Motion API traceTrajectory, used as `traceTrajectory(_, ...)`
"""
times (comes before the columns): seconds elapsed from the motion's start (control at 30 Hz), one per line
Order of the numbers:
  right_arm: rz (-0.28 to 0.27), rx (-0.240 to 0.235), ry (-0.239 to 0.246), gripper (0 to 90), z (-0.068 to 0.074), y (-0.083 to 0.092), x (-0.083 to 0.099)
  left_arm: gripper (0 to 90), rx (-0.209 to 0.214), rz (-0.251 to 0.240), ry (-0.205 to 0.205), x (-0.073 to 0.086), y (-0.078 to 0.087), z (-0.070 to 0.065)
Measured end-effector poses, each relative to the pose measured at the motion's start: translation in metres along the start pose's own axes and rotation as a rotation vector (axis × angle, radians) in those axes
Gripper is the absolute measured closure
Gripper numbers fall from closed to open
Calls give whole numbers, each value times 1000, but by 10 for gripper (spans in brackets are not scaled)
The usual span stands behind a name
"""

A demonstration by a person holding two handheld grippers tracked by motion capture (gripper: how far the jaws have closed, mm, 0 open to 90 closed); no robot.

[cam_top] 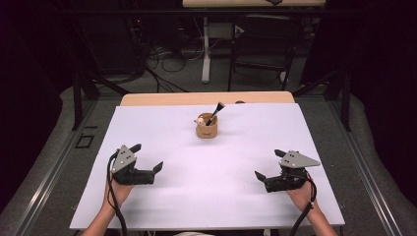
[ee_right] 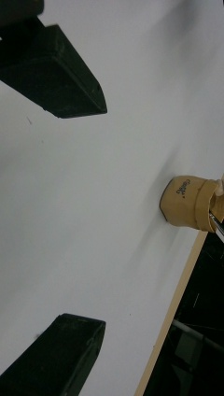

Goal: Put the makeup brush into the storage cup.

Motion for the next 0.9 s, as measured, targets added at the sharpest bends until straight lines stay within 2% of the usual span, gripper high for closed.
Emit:
traceTrajectory(0.07, 3, -2, 6, 0, 1, 0, 1, 1, -2, 2, -3, 4, 5, -2)
traceTrajectory(0.17, 9, -7, 15, 0, 3, 1, 3, 1, -25, -1, 20, 12, 10, -4)
traceTrajectory(0.23, 9, -11, 18, 0, 4, 2, 4, 1, -20, -5, 32, 15, 15, -5)
traceTrajectory(0.43, 14, -6, 9, 0, 4, 4, 9, 1, -40, -12, 36, 28, 24, -12)
traceTrajectory(0.6, 13, -7, 3, 0, 3, 6, 13, 1, -39, 1, 59, 36, 27, -13)
traceTrajectory(0.9, 19, -12, 7, 0, 6, 7, 19, 1, -33, 2, 64, 43, 27, -17)
Point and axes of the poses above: each handheld gripper's, and its own axes: y roughly backward along the jaws, x roughly out of its underside, z roughly to its left, the point moved 2 cm from there along -y, roughly forward along the jaws, and after that the axes turned 13 degrees about -y, right-handed, at the moved point
